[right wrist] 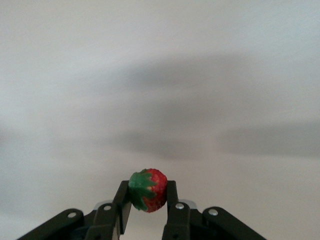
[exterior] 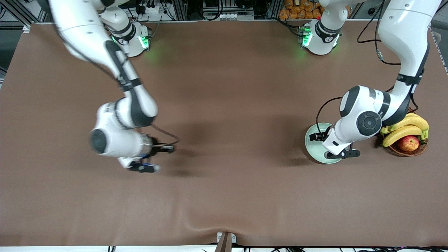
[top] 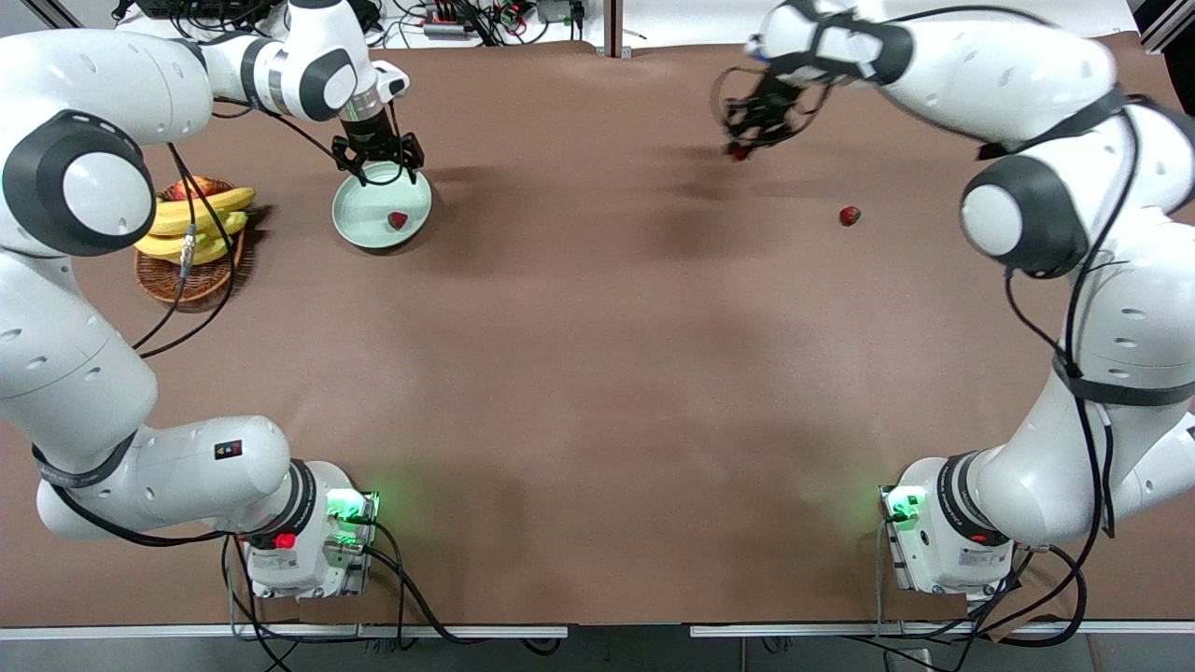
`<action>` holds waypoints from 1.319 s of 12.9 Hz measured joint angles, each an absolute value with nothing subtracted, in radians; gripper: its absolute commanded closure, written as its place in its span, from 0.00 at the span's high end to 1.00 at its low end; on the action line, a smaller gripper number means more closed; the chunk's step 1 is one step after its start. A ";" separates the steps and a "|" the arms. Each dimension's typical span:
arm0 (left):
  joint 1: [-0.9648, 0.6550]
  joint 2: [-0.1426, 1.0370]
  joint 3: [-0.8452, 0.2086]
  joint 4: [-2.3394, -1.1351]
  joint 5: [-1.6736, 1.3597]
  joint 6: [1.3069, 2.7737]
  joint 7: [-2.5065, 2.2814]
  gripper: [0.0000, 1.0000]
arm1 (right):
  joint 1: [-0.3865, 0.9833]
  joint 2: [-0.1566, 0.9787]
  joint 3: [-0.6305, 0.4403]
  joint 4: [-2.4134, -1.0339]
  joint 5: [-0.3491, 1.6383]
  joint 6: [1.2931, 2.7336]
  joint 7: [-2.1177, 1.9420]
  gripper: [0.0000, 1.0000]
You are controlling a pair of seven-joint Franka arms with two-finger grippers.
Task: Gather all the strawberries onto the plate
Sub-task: 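Set the second strawberry mid-table with the right gripper while the left returns, then grasp the second strawberry with the left gripper while the right grasps the third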
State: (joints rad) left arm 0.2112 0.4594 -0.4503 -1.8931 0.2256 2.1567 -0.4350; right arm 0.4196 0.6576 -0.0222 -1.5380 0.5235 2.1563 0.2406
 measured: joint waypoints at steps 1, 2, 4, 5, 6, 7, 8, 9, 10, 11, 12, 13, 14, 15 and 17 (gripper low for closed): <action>0.210 0.452 -0.469 -1.893 0.223 2.152 -0.476 1.00 | 0.474 0.674 -0.022 -1.538 0.581 2.213 0.270 0.00; 0.209 0.450 -0.494 -1.893 0.222 2.147 -0.536 1.00 | 0.525 0.691 -0.022 -1.538 0.649 2.270 0.283 0.00; 0.200 0.451 -0.544 -1.899 0.221 2.145 -0.672 1.00 | 0.617 0.728 -0.023 -1.539 0.783 2.383 0.288 0.00; 0.193 0.455 -0.565 -1.901 0.218 2.145 -0.736 1.00 | 0.659 0.749 -0.023 -1.539 0.832 2.442 0.289 0.00; 0.188 0.465 -0.585 -1.902 0.210 2.149 -0.790 1.00 | 0.698 0.770 -0.023 -1.539 0.865 2.494 0.290 0.00; 0.181 0.482 -0.598 -1.903 0.207 2.165 -0.838 1.00 | 0.730 0.789 -0.024 -1.539 0.884 2.528 0.293 0.17; 0.173 0.501 -0.605 -1.903 0.206 2.185 -0.873 1.00 | 0.752 0.804 -0.024 -1.538 0.890 2.543 0.298 0.44; 0.163 0.519 -0.607 -1.903 0.206 2.201 -0.902 1.00 | 0.764 0.813 -0.024 -1.538 0.895 2.546 0.302 0.68; 0.153 0.533 -0.607 -1.903 0.205 2.212 -0.929 1.00 | 0.770 0.818 -0.025 -1.537 0.905 2.546 0.302 0.80; 0.146 0.545 -0.607 -1.903 0.205 2.219 -0.952 1.00 | 0.770 0.819 -0.025 -1.537 0.921 2.546 0.302 0.87; 0.141 0.557 -0.608 -1.903 0.205 2.226 -0.974 1.00 | 0.770 0.819 -0.027 -1.534 0.933 2.546 0.302 0.92; 0.139 0.572 -0.607 -1.903 0.205 2.245 -0.997 1.00 | 0.768 0.819 -0.034 -1.529 0.941 2.547 0.302 0.92; 0.140 0.588 -0.607 -1.904 0.205 2.267 -1.020 1.00 | 0.759 0.818 -0.040 -1.523 0.943 2.548 0.303 0.93; 0.139 0.603 -0.607 -1.904 0.205 2.289 -1.041 1.00 | 0.739 0.814 -0.046 -1.516 0.943 2.546 0.303 1.00; 0.117 0.626 -0.609 -1.903 0.204 2.349 -1.110 1.00 | 0.658 0.789 -0.055 -1.507 0.933 2.461 0.301 1.00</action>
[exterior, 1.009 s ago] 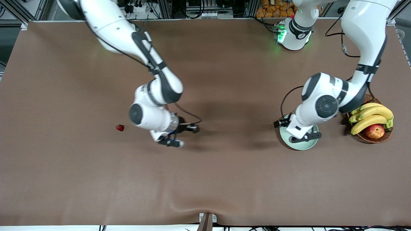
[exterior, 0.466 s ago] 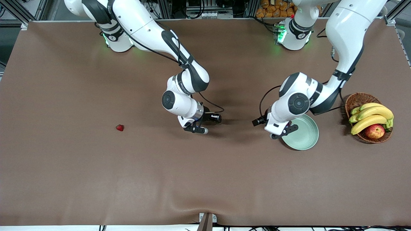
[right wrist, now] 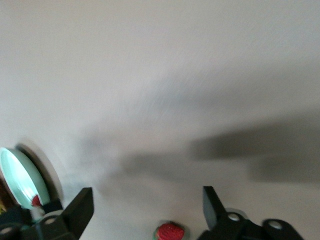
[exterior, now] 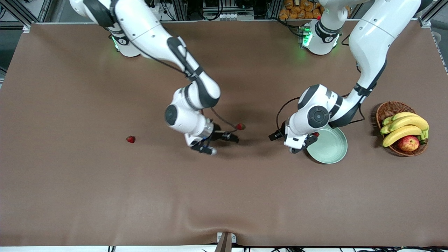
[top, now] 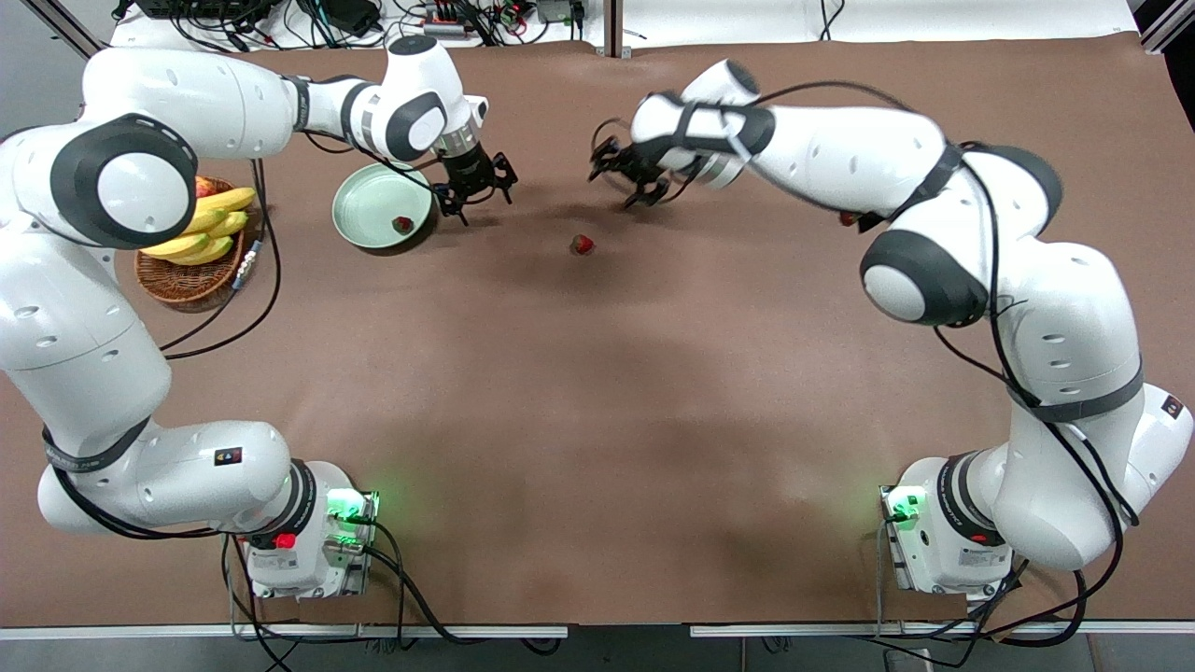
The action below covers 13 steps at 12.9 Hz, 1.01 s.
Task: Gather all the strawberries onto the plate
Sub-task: 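Grasp the second strawberry with the left gripper while the right grasps the third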
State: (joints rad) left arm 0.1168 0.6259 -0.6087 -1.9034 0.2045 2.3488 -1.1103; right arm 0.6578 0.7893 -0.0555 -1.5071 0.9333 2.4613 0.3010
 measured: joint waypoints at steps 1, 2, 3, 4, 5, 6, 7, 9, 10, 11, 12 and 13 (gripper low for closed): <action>0.093 0.632 -0.609 -1.903 0.204 2.382 -1.168 1.00 | 0.599 0.771 -0.058 -1.503 0.897 2.386 0.296 1.00; 0.066 0.635 -0.610 -1.903 0.204 2.408 -1.234 1.00 | 0.538 0.748 -0.059 -1.501 0.831 2.311 0.294 1.00; 0.037 0.635 -0.610 -1.902 0.204 2.427 -1.308 1.00 | 0.475 0.721 -0.060 -1.500 0.742 2.231 0.291 1.00; 0.009 0.636 -0.611 -1.895 0.204 2.439 -1.381 1.00 | 0.417 0.693 -0.060 -1.499 0.641 2.151 0.288 1.00; -0.022 0.641 -0.611 -1.884 0.204 2.444 -1.458 1.00 | 0.363 0.669 -0.059 -1.499 0.527 2.080 0.285 1.00; -0.055 0.652 -0.610 -1.867 0.204 2.449 -1.531 1.00 | 0.319 0.648 -0.059 -1.499 0.416 2.026 0.283 1.00; -0.089 0.667 -0.608 -1.850 0.204 2.450 -1.587 1.00 | 0.290 0.634 -0.058 -1.500 0.324 1.987 0.282 1.00; -0.139 0.688 -0.591 -1.833 0.204 2.459 -1.652 1.00 | 0.264 0.629 -0.058 -1.503 0.197 1.952 0.282 1.00; -0.148 0.698 -0.584 -1.833 0.204 2.475 -1.672 1.00 | 0.256 0.629 -0.059 -1.512 0.161 1.949 0.282 1.00; -0.151 0.709 -0.582 -1.832 0.204 2.486 -1.684 1.00 | 0.244 0.630 -0.059 -1.526 0.136 1.949 0.281 1.00; -0.157 0.720 -0.578 -1.832 0.204 2.493 -1.693 1.00 | 0.224 0.632 -0.060 -1.543 0.122 1.949 0.269 1.00; -0.166 0.731 -0.570 -1.832 0.204 2.500 -1.697 1.00 | 0.197 0.634 -0.060 -1.564 0.115 1.949 0.236 1.00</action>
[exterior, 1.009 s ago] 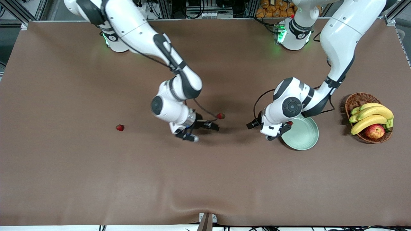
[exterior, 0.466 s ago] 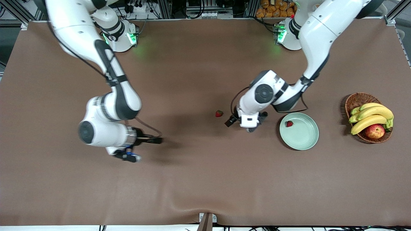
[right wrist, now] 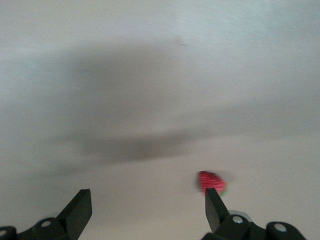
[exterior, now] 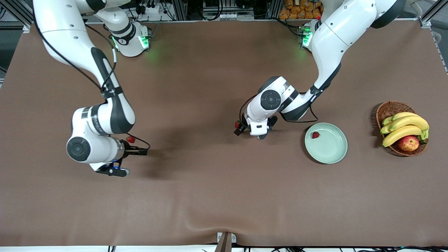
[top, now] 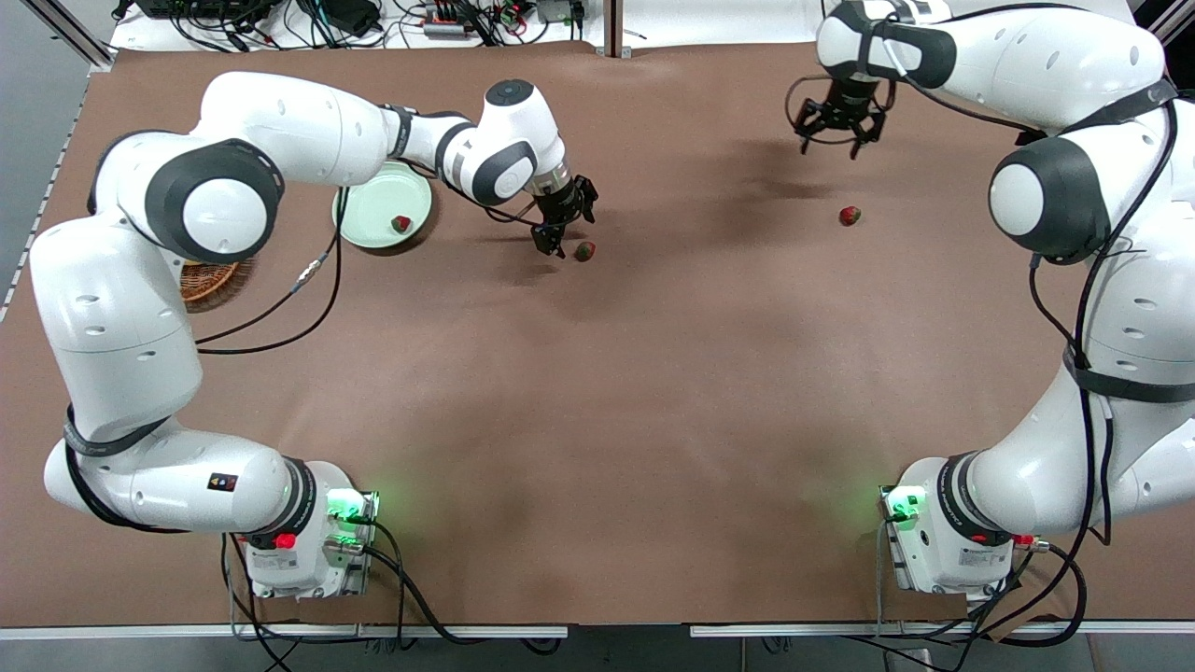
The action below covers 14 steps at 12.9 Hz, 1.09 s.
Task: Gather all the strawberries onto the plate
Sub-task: 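Grasp the second strawberry with the left gripper while the right grasps the third, then place the second strawberry on the plate while the right gripper carries the third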
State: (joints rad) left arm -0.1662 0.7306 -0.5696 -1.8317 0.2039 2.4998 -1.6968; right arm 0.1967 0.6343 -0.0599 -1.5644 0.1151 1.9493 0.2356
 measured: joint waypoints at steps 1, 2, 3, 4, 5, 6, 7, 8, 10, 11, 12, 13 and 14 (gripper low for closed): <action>-0.173 0.740 -0.565 -1.832 0.204 2.506 -1.697 1.00 | 0.168 0.637 -0.060 -1.583 0.114 1.950 0.193 1.00; -0.181 0.748 -0.564 -1.831 0.204 2.509 -1.697 1.00 | 0.140 0.639 -0.060 -1.599 0.114 1.951 0.153 1.00; -0.189 0.753 -0.563 -1.831 0.204 2.510 -1.698 1.00 | 0.118 0.641 -0.060 -1.613 0.114 1.951 0.124 1.00; -0.195 0.756 -0.563 -1.831 0.204 2.511 -1.699 1.00 | 0.105 0.642 -0.060 -1.628 0.114 1.951 0.108 1.00; -0.200 0.758 -0.562 -1.830 0.204 2.511 -1.699 0.98 | 0.102 0.645 -0.060 -1.642 0.114 1.952 0.104 1.00; -0.207 0.760 -0.562 -1.830 0.204 2.512 -1.699 0.92 | 0.102 0.650 -0.058 -1.652 0.114 1.952 0.104 1.00; -0.216 0.762 -0.558 -1.830 0.204 2.515 -1.699 0.86 | 0.102 0.655 -0.055 -1.663 0.114 1.954 0.104 1.00; -0.224 0.763 -0.549 -1.829 0.204 2.519 -1.699 0.79 | 0.102 0.661 -0.054 -1.673 0.114 1.956 0.104 0.98; -0.240 0.768 -0.532 -1.821 0.204 2.529 -1.699 0.63 | 0.102 0.670 -0.053 -1.687 0.114 1.958 0.104 0.85; -0.247 0.771 -0.526 -1.813 0.204 2.530 -1.699 0.51 | 0.102 0.671 -0.052 -1.691 0.114 1.958 0.102 0.77; -0.249 0.771 -0.525 -1.807 0.204 2.529 -1.699 0.31 | 0.102 0.672 -0.052 -1.694 0.114 1.958 0.100 0.67; -0.250 0.771 -0.524 -1.801 0.204 2.530 -1.699 0.04 | 0.102 0.673 -0.051 -1.695 0.114 1.958 0.098 0.54; -0.251 0.772 -0.521 -1.795 0.204 2.530 -1.699 0.00 | 0.102 0.674 -0.050 -1.695 0.114 1.958 0.096 0.47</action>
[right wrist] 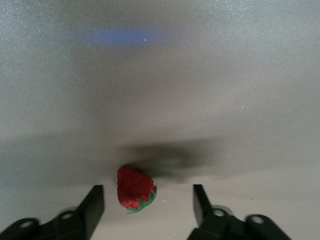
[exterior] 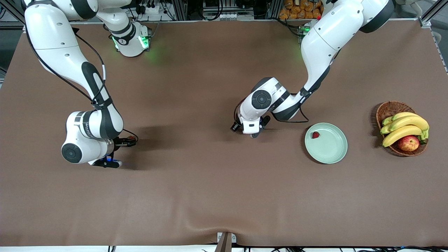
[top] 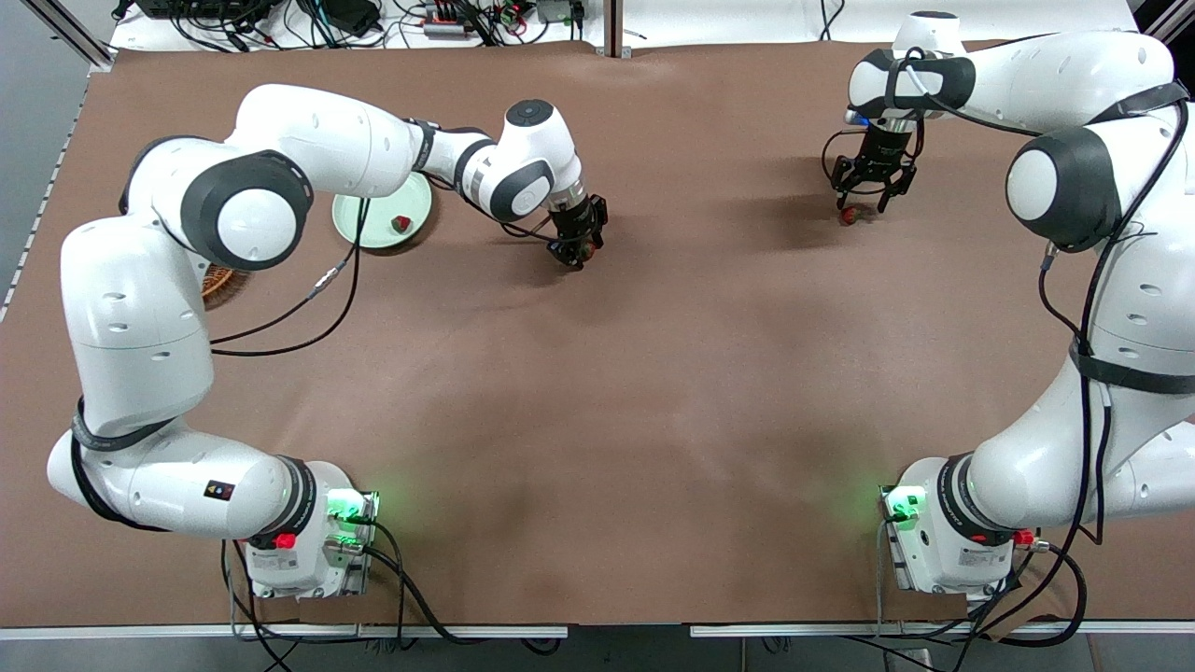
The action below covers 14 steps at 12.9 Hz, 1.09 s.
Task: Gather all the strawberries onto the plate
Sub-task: 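Place the second strawberry on the plate while the right gripper carries the third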
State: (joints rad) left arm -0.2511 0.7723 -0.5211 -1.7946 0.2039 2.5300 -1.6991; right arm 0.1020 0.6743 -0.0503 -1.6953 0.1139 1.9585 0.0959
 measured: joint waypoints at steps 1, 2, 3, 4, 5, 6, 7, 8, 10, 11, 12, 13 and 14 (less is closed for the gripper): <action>-0.250 0.772 -0.518 -1.785 0.204 2.531 -1.699 0.00 | 0.102 0.676 -0.049 -1.696 0.114 1.959 0.095 0.42; -0.247 0.771 -0.515 -1.771 0.204 2.533 -1.699 0.00 | 0.102 0.678 -0.048 -1.696 0.114 1.961 0.095 0.36; -0.238 0.765 -0.513 -1.755 0.204 2.533 -1.699 0.00 | 0.102 0.681 -0.046 -1.696 0.114 1.965 0.095 0.26; -0.225 0.750 -0.513 -1.745 0.205 2.528 -1.693 0.00 | 0.103 0.684 -0.046 -1.696 0.114 1.970 0.095 0.21; -0.209 0.725 -0.512 -1.737 0.205 2.511 -1.673 0.00 | 0.103 0.684 -0.045 -1.695 0.115 1.970 0.095 0.19; -0.187 0.692 -0.511 -1.732 0.206 2.473 -1.640 0.00 | 0.103 0.684 -0.044 -1.694 0.119 1.974 0.095 0.19; -0.159 0.655 -0.512 -1.730 0.206 2.416 -1.584 0.00 | 0.103 0.684 -0.044 -1.691 0.131 1.982 0.095 0.17; -0.126 0.618 -0.513 -1.730 0.206 2.348 -1.513 0.00 | 0.103 0.683 -0.043 -1.678 0.158 1.990 0.095 0.16; -0.068 0.559 -0.514 -1.730 0.205 2.222 -1.372 0.00 | 0.111 0.676 -0.032 -1.622 0.250 1.990 0.095 0.13; -0.044 0.541 -0.514 -1.730 0.205 2.161 -1.307 0.00 | 0.127 0.668 -0.025 -1.593 0.308 1.988 0.100 0.12; -0.021 0.533 -0.514 -1.730 0.205 2.112 -1.244 0.00 | 0.155 0.662 -0.021 -1.570 0.367 1.987 0.115 0.12; 0.004 0.530 -0.513 -1.731 0.205 2.074 -1.177 0.00 | 0.194 0.659 -0.020 -1.555 0.429 1.992 0.142 0.12; 0.031 0.530 -0.512 -1.735 0.205 2.040 -1.100 0.00 | 0.240 0.660 -0.019 -1.549 0.495 2.023 0.179 0.12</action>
